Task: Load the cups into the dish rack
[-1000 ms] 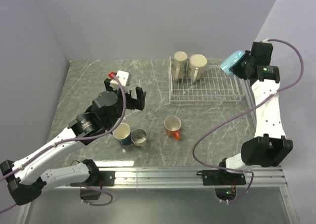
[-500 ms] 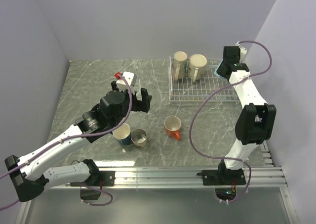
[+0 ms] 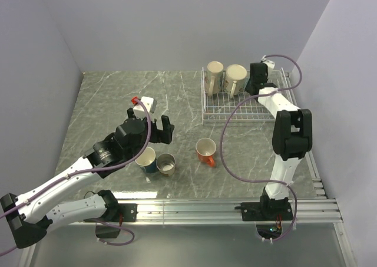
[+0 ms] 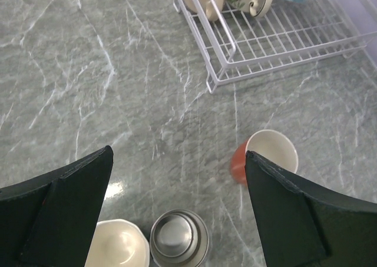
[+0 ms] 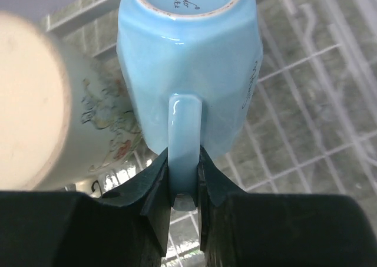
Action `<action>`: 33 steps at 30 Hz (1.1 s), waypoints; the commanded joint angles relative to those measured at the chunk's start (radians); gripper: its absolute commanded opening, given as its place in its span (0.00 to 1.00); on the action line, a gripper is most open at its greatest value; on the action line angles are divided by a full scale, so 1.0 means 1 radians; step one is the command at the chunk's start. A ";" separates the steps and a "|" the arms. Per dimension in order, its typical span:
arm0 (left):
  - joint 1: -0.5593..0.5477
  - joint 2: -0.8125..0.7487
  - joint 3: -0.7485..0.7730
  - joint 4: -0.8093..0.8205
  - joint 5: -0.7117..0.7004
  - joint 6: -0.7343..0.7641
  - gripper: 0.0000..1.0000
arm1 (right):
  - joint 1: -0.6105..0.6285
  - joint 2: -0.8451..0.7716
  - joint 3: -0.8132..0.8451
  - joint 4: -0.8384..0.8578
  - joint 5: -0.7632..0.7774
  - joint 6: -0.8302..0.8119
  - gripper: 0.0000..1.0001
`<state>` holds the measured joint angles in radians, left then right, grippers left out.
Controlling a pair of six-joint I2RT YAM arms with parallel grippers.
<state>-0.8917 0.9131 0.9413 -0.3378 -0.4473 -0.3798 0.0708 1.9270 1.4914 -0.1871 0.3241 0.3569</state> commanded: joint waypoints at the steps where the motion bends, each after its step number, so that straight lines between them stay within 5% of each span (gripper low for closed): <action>1: -0.003 -0.017 -0.019 0.002 -0.018 -0.030 0.99 | 0.033 0.027 0.035 0.178 0.046 -0.047 0.00; 8: -0.003 -0.003 -0.044 0.017 -0.001 -0.051 0.99 | 0.038 0.072 0.065 0.196 0.055 -0.076 0.00; 16: -0.004 0.035 -0.016 0.037 -0.014 -0.022 0.99 | 0.027 0.211 0.302 -0.109 -0.060 -0.046 0.01; 17: -0.003 0.039 -0.012 0.039 -0.016 -0.022 0.99 | 0.026 0.214 0.305 -0.120 -0.074 -0.042 0.07; 18: -0.003 0.046 -0.006 0.039 -0.014 -0.016 0.99 | 0.021 0.214 0.302 -0.130 -0.088 -0.038 0.25; 21: -0.004 0.056 0.011 0.039 -0.025 -0.008 0.99 | 0.020 0.204 0.276 -0.175 -0.108 -0.019 0.38; 27: -0.003 0.055 0.025 0.037 -0.041 0.004 0.99 | 0.017 0.144 0.169 -0.179 -0.114 -0.003 0.58; 33: -0.003 0.049 0.040 0.016 -0.045 -0.007 0.99 | 0.018 0.104 0.144 -0.199 -0.105 -0.015 0.63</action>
<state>-0.8917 0.9752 0.9318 -0.3397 -0.4725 -0.3965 0.0891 2.1193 1.6463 -0.3828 0.2085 0.3527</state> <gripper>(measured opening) 0.994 0.627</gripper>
